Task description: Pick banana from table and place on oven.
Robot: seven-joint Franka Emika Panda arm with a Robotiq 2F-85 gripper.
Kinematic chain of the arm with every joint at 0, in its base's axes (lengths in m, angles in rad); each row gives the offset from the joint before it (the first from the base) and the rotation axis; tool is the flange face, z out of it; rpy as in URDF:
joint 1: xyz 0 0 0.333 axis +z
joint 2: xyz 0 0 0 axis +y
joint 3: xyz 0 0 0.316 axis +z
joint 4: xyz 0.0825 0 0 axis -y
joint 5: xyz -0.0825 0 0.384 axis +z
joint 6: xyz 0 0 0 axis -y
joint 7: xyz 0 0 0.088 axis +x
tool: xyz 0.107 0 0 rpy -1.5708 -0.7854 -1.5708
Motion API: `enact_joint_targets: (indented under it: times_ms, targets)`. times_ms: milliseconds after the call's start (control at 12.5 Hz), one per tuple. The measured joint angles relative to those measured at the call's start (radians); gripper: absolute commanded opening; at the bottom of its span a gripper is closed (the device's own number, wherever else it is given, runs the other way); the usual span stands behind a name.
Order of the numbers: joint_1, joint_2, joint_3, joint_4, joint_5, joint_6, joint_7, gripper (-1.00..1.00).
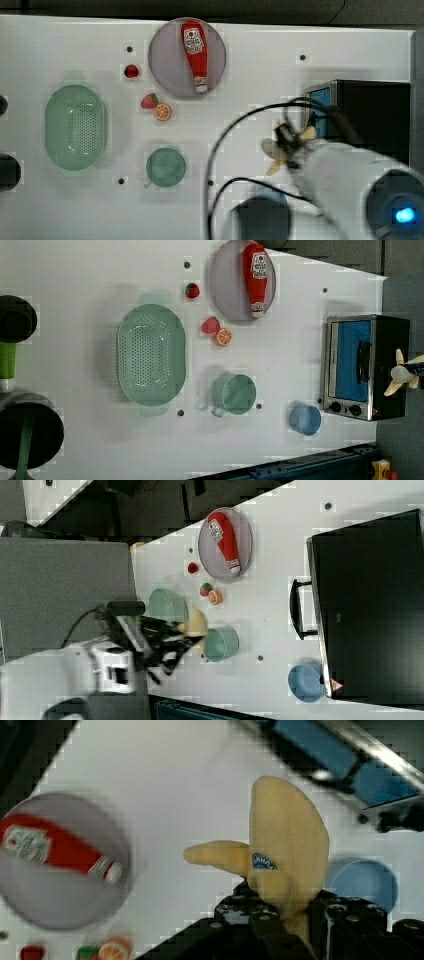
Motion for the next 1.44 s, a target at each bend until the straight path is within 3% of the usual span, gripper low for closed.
enact_joint_targets:
  times_ms: [240,720,1040,1120,1440]
  targets:
    - [-0.016,0.157,-0.142,0.059,-0.021,0.034,-0.114,-0.48]
    - [-0.056,0.474,-0.296,0.270,-0.028,0.052,-0.484,-0.48]
    - [-0.072,0.571,-0.304,0.340,0.128,0.091,-0.584,-0.48]
    - [-0.072,0.578,-0.303,0.331,0.130,0.094,-0.609,-0.40]
    - [-0.063,0.602,-0.314,0.318,0.121,0.150,-0.686,0.49]
